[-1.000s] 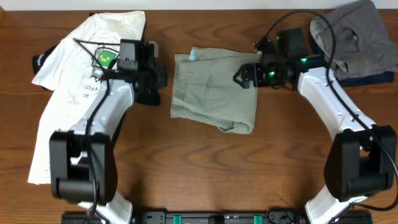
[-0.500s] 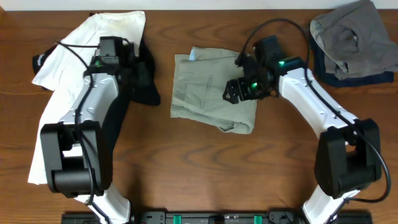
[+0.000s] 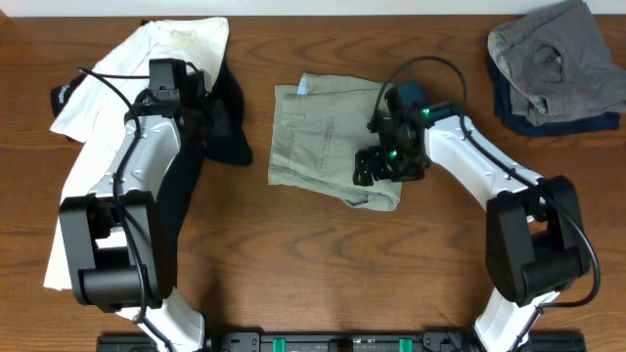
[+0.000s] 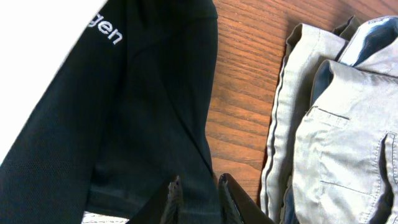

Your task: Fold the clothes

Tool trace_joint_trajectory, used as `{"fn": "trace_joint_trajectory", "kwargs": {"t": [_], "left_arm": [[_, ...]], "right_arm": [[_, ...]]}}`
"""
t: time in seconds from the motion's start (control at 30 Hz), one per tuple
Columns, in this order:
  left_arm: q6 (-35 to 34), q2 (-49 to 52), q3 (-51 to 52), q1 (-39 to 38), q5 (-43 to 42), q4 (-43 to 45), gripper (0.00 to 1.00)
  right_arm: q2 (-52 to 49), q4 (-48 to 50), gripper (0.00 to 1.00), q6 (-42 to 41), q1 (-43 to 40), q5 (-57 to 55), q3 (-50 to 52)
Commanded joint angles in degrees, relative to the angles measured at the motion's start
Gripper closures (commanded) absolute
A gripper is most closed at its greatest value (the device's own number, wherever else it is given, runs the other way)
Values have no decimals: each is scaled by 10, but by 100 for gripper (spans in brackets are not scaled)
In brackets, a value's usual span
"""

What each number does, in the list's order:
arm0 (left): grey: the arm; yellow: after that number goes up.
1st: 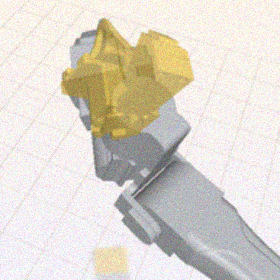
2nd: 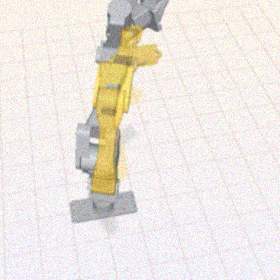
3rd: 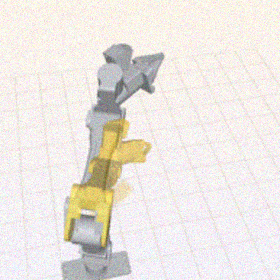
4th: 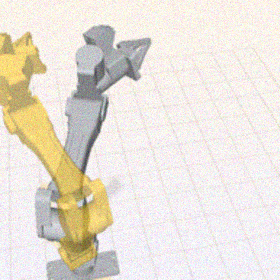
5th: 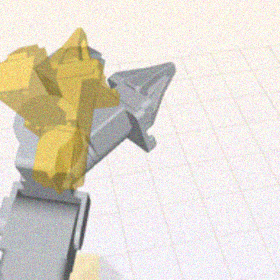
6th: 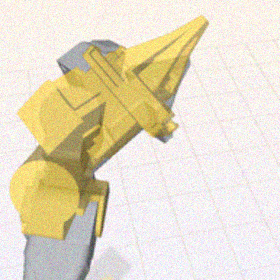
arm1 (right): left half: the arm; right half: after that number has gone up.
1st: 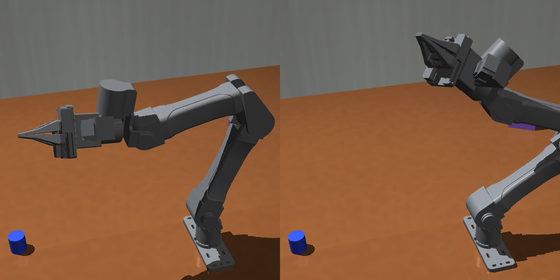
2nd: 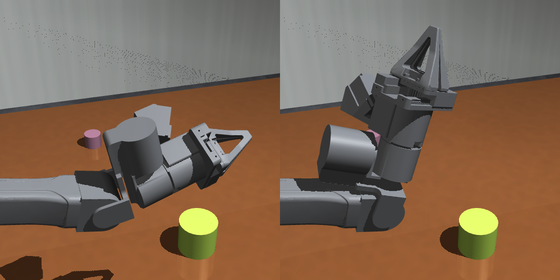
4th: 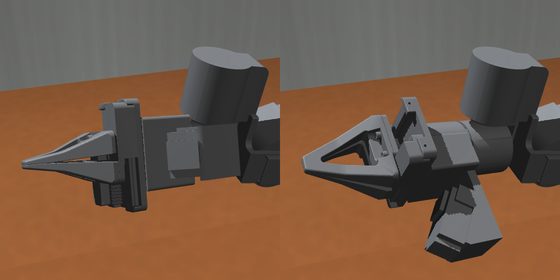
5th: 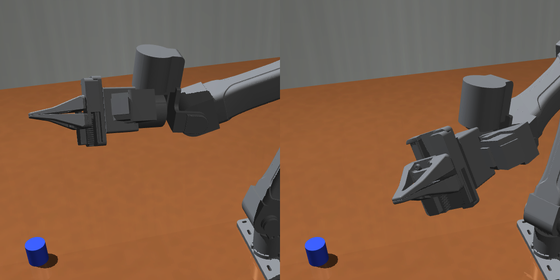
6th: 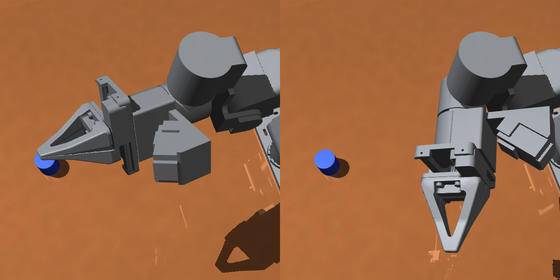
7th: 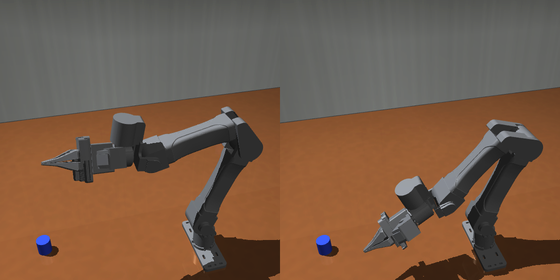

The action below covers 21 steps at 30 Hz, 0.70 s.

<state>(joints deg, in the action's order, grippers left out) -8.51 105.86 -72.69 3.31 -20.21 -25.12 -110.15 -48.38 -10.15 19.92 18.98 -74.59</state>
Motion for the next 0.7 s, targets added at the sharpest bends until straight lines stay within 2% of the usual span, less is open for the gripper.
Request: {"fn": "trace_joint_trajectory", "kwargs": {"t": [0.0,0.2,0.43,0.6,0.67], "left_arm": [[10,-17,-13,2,1,-1,77],[10,-17,-13,2,1,-1,77],[10,-17,-13,2,1,-1,76],[10,-17,-13,2,1,3,76],[10,-17,-13,2,1,8,76]], "right_arm": [[-13,20,10,-37,-9,-47,30],[-16,82,9,-68,-33,-104,68],[-17,107,9,-73,-71,-184,70],[-18,121,10,-77,-103,-270,70],[-19,126,8,-76,-115,-321,70]]}}
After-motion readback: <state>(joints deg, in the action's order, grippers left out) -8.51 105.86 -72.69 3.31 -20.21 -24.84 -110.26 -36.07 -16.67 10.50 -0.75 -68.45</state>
